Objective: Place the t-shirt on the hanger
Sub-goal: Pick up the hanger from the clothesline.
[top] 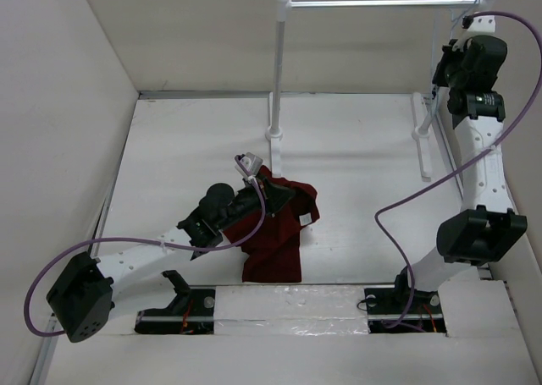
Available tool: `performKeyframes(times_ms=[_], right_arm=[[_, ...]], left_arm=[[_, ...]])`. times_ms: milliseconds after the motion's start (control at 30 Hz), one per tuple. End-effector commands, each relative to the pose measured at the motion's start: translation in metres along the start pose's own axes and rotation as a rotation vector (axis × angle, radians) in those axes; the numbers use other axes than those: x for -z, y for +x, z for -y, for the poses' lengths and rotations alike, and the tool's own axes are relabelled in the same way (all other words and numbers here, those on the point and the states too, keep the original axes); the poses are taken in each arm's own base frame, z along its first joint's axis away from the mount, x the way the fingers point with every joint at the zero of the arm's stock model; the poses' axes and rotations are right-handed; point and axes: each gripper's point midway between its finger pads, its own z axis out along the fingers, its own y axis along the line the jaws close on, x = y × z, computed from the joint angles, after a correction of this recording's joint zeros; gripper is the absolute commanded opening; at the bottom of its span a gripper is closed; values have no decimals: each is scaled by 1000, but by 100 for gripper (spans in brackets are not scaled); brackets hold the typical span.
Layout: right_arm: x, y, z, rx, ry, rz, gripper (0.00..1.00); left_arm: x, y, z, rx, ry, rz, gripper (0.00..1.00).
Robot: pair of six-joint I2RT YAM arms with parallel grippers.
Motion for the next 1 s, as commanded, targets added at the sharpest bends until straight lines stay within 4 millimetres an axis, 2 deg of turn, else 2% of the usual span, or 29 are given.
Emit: performKeyframes(times_ms=[0,33,67,133,167,233,267,300,333,367,400,467,500,533,600,633,667,700,733,767,800,833,867,900,933,967], right_arm=[[31,-60,-8,20,-62,173,0],[35,-62,-10,20,-73,183,0],[33,-51,-11,19,-99,165,0],[40,-48,-17,21,-130,171,0],[39,-33,-22,17,-160,144,0],[43,-27,-26,-3,-180,151,0],[53,-29,-31,-11,-203,169,0],[52,-10,-34,-22,-218,138,0],[54,-9,-37,-54,-234,149,0],[65,-11,-40,-59,-252,161,0],[67,3,-51,-68,-280,135,0],[78,11,-64,-76,-317,129,0],[95,6,-71,-79,-334,153,0],[101,26,-89,-99,-377,110,0],[120,43,-109,-110,-450,81,0],[142,61,-123,-126,-495,42,0],[156,71,-132,-130,-539,26,0],[169,80,-137,-134,-567,10,0],[199,83,-138,-148,-597,12,0],[213,104,-148,-153,-646,-27,0],[231,111,-152,-153,-691,-40,0],[248,128,-151,-156,-699,-104,0],[275,126,-151,-162,-737,-66,0],[289,127,-149,-169,-750,-64,0],[303,138,-145,-180,-750,-105,0],[322,133,-139,-187,-766,-64,0]], left_arm=[[5,-16,10,-20,39,66,0],[5,-16,9,-23,36,67,0],[6,-17,8,-26,27,73,0],[8,-21,7,-34,17,86,0],[8,-21,5,-35,7,90,0],[8,-21,4,-40,3,91,0],[8,-21,4,-42,-1,91,0],[8,-21,3,-43,-2,92,0],[8,-21,2,-46,-6,92,0],[8,-23,2,-47,-10,96,0],[9,-23,1,-49,-15,98,0],[9,-25,-2,-55,-33,106,0],[8,-27,-2,-57,-39,109,0],[8,-28,-3,-62,-47,114,0],[7,-32,-8,-64,-78,127,0],[7,-34,-9,-64,-86,135,0],[5,-39,-7,-62,-87,143,0],[5,-47,-15,-61,-110,158,0],[4,-50,-18,-53,-122,161,0],[2,-52,-23,-48,-138,160,0],[1,-59,-29,-49,-161,173,0],[-2,-60,-28,-42,-160,174,0],[-5,-60,-36,-36,-181,169,0],[-8,-66,-33,-30,-175,178,0],[-10,-70,-37,-21,-186,186,0],[-15,-76,-40,-19,-191,195,0]])
